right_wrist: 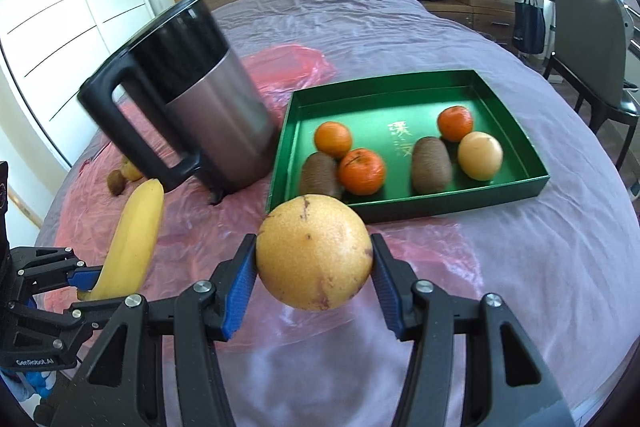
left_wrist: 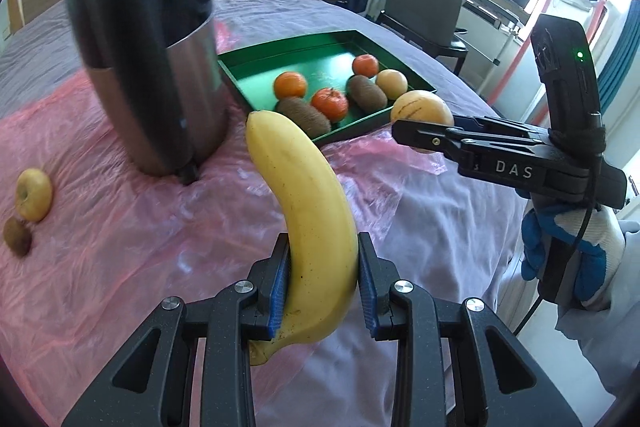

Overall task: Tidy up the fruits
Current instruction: 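Carry the banana and pale pear in both tools over the green tray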

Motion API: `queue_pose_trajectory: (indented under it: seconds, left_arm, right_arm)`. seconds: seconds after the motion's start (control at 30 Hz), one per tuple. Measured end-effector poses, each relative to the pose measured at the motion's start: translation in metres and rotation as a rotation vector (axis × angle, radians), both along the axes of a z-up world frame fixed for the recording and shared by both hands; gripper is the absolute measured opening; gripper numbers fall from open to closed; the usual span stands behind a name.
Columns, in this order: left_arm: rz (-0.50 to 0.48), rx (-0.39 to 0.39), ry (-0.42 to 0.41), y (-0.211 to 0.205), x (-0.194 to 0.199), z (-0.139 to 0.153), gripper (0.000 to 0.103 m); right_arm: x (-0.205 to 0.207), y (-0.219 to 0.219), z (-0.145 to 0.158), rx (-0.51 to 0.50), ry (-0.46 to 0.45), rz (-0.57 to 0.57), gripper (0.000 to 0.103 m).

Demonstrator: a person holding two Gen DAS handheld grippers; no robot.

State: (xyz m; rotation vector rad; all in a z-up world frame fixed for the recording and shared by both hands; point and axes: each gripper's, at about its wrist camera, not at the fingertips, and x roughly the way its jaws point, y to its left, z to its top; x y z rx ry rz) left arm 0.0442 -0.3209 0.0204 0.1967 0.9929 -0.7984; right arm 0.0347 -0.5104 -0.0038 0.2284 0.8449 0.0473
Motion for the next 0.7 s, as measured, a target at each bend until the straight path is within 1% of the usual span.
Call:
queue_pose_trajectory:
  seconds: [0.17,0.3,0.47,0.6,0.7]
  left_arm:
    - [-0.031,-0.007,-0.018,-0.034,0.019,0.004,0.027]
    - [-0.031,-0.008,-0.035,-0.059,0.039,0.005,0.027]
    - [-0.016,-0.008,-0.043,-0.083,0.068,0.0,0.027]
    - [0.001,0.001,-0.067,-0.103,0.09,-0.005,0.027]
    - [0.032,0.016,-0.098,-0.119,0.112,-0.009,0.027]
  right_arm:
    - [0.016,-0.022,-0.001,-0.003,-0.014,-0.025,0.103]
    - [0.037,-0.042,-0.001,-0.006,-0.028,-0.046,0.103]
    - [0.067,-0.061,-0.005,-0.018,-0.037,-0.061,0.103]
    - [0.09,-0.076,-0.012,-0.018,-0.04,-0.077,0.103]
    - [0.107,-0.086,-0.018,-0.021,-0.042,-0.086,0.103]
